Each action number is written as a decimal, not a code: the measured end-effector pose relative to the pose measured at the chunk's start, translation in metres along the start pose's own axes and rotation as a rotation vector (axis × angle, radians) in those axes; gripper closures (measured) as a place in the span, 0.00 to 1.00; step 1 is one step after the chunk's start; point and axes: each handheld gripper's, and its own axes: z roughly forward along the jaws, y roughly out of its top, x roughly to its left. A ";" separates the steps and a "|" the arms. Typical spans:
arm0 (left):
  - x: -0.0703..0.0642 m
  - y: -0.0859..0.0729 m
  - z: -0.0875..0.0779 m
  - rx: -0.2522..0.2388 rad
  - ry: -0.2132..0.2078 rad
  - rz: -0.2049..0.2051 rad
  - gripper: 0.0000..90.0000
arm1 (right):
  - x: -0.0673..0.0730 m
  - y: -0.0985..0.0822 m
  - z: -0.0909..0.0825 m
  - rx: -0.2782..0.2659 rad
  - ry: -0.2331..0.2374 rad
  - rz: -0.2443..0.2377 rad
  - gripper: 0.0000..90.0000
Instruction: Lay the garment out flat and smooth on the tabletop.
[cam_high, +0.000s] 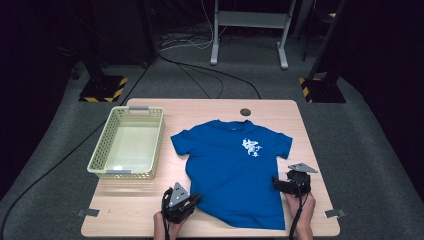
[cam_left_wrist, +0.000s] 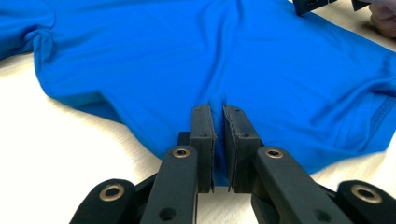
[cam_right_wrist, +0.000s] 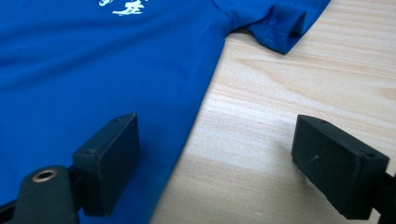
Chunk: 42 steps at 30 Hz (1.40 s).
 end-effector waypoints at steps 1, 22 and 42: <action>0.000 -0.001 -0.001 0.001 0.001 -0.001 0.92 | 0.000 0.000 0.000 0.000 0.001 -0.001 0.16; 0.001 -0.014 -0.013 0.015 -0.004 -0.009 0.92 | 0.001 0.001 0.002 0.027 0.022 -0.022 0.04; 0.003 -0.026 -0.032 0.032 -0.039 -0.021 0.84 | 0.001 0.001 0.002 0.026 0.018 -0.015 0.04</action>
